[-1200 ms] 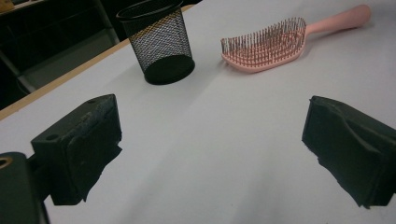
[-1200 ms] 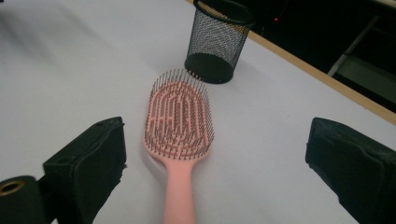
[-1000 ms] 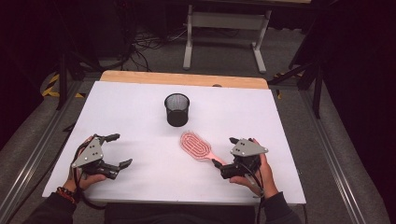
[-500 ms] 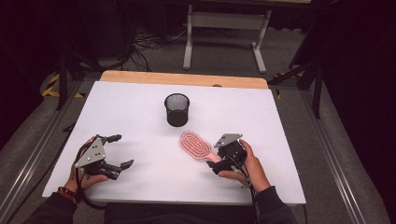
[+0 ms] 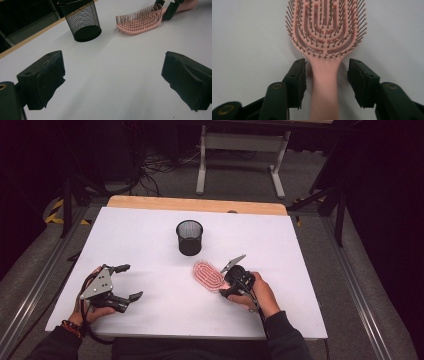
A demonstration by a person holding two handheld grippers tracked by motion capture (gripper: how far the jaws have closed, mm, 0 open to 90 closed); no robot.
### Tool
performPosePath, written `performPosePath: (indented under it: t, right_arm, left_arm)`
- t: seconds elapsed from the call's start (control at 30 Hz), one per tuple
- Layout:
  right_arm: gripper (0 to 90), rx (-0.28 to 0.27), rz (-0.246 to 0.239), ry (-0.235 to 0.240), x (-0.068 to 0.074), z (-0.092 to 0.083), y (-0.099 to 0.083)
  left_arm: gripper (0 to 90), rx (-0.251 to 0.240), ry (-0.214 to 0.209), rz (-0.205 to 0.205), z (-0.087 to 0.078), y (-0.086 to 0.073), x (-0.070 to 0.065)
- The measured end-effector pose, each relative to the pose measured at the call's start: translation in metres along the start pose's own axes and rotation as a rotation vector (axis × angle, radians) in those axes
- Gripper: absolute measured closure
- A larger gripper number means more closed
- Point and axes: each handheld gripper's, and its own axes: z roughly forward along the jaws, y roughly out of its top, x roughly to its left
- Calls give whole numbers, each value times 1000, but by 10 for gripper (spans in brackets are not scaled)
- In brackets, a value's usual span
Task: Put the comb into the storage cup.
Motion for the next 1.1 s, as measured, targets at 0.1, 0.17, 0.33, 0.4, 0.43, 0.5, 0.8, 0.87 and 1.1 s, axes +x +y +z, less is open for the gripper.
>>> performPosePath:
  t: [0.1,0.17,0.33,0.4,0.43,0.5,0.8,0.87,1.1]
  right_arm:
    - [548,-2,15,4,-2,1,1]
    - [614,1,3,4,-1,1,1]
    - [684,-4,-24,-1,2,1,2]
    - [688,-13,-27,-2,3,1,1]
    - [689,-29,-30,-5,4,1,-1]
    - [689,-40,-37,-11,4,1,-2]
    - [690,-169,-27,-71,3,-7,-8]
    - [691,-209,-11,-82,2,-11,-9]
    - [690,-314,-5,-114,1,-23,-13]
  left_arm:
    - [56,1,2,-1,0,0,1]
    - [56,-1,0,-1,0,0,0]
    - [55,6,-5,-3,3,0,-1]
    - [56,7,-12,-2,4,1,-2]
    - [56,11,-12,-2,5,1,-2]
    - [56,13,-16,-3,6,1,-3]
    - [56,15,-22,-7,8,1,-4]
    - [56,16,-22,-6,8,2,-4]
    - [57,11,-20,-12,6,1,-2]
